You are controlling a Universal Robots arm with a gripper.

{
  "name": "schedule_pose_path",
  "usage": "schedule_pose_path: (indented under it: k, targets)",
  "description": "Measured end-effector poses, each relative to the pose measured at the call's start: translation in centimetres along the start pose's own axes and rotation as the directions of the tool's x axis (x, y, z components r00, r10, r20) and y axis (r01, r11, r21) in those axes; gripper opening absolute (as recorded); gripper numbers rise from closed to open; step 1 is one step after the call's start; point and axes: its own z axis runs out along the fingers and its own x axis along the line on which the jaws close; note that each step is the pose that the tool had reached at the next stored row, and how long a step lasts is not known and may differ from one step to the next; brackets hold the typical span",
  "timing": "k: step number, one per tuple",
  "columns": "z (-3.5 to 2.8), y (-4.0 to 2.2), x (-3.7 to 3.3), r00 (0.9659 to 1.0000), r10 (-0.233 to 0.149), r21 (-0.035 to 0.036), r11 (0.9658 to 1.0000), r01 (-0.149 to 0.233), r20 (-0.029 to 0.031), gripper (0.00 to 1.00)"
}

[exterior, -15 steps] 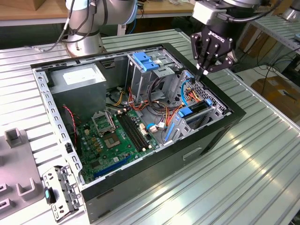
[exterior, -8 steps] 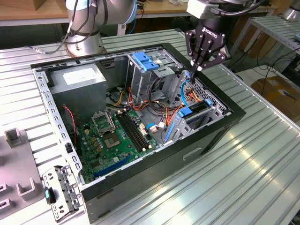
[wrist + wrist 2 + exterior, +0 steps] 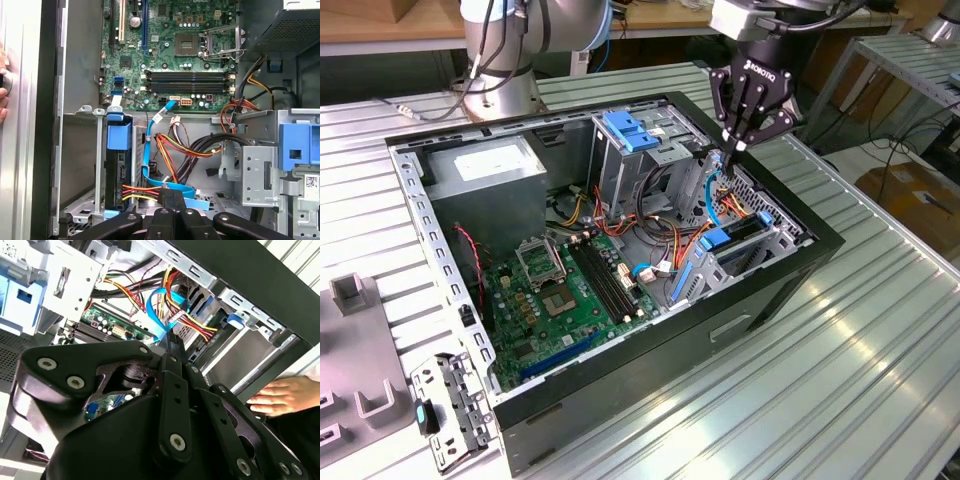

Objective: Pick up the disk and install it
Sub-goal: 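Insert the second disk wire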

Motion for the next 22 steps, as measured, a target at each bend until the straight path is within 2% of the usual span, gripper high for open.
schedule_pose_path:
  k: [1,2,3,4,5,6,8,10,11,14,20,22]
  targets:
    - [0.02,-0.01,-0.11,0.9999,0.0,-0.0002,1.0,0.0,-0.0106,0.11]
    - [0.06,-0.02,-0.29,0.9995,0.001,-0.0007,1.0,-0.001,-0.0329,0.11]
    - [0.09,-0.03,-0.35,0.9988,0.002,-0.0009,1.0,-0.002,-0.0481,0.18]
    - [0.13,-0.03,-0.37,0.9983,0.002,-0.0011,1.0,-0.003,-0.0583,0.18]
    - [0.15,-0.03,-0.37,0.9973,0.003,-0.0014,1.0,-0.003,-0.0734,0.18]
    - [0.15,-0.03,-0.37,0.9967,0.003,-0.0015,1.0,-0.004,-0.0808,0.18]
    - [0.16,-0.03,-0.37,0.9948,0.004,-0.0019,1.0,-0.005,-0.1013,0.18]
    - [0.26,-0.03,-0.38,0.9903,0.006,-0.0024,1.0,-0.006,-0.1391,0.18]
    - [0.37,-0.04,-0.4,0.9888,0.006,-0.0025,1.0,-0.007,-0.1491,0.18]
    - [0.84,-0.24,-0.63,0.9885,0.006,-0.0025,1.0,-0.007,-0.1509,0.18]
    - [2.35,-0.5,-0.9,0.9883,0.006,-0.0026,1.0,-0.007,-0.1525,0.18]
    - [2.37,-0.5,-0.91,0.9877,0.007,-0.0025,1.0,-0.007,-0.1562,0.18]
